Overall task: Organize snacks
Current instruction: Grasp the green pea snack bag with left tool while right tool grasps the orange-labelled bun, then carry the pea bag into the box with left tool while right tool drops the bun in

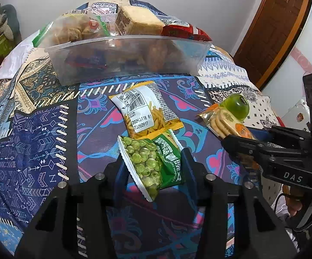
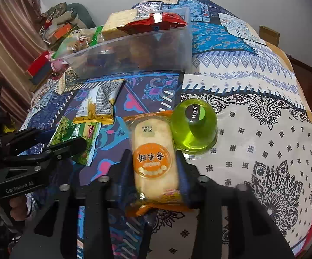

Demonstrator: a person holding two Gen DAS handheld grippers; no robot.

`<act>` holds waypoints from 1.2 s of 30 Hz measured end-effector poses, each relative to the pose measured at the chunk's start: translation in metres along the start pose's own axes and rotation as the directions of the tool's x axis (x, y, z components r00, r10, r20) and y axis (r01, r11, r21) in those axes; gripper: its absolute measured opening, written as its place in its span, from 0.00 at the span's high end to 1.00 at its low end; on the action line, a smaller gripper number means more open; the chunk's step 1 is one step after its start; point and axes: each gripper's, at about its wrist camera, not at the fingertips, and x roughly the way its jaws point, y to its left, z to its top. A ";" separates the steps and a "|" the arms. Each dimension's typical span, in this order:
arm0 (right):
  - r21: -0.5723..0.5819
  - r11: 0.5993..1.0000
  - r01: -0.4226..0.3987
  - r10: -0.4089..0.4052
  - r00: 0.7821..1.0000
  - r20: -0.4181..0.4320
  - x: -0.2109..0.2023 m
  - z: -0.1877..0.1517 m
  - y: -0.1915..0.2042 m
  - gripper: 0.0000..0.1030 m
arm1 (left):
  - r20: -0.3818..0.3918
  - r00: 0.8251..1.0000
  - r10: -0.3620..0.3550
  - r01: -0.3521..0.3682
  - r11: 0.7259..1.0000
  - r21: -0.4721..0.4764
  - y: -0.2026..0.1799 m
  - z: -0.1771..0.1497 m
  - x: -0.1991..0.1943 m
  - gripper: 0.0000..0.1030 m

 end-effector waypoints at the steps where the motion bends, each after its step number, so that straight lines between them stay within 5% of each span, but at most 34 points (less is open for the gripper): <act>1: -0.002 1.000 0.001 -0.001 1.000 0.002 -0.001 0.000 0.001 0.68 | 0.001 1.000 -0.007 0.007 1.000 -0.007 0.001 0.000 -0.001 0.59; 17: -0.031 0.999 -0.021 0.025 0.986 0.166 -0.049 0.028 0.019 0.68 | 0.143 0.990 0.002 0.003 0.999 -0.039 0.021 0.033 -0.051 0.64; 36: -0.030 0.999 -0.033 0.041 0.939 0.343 -0.056 0.129 0.020 0.68 | 0.307 0.951 0.046 -0.030 0.998 -0.056 0.044 0.146 -0.069 0.64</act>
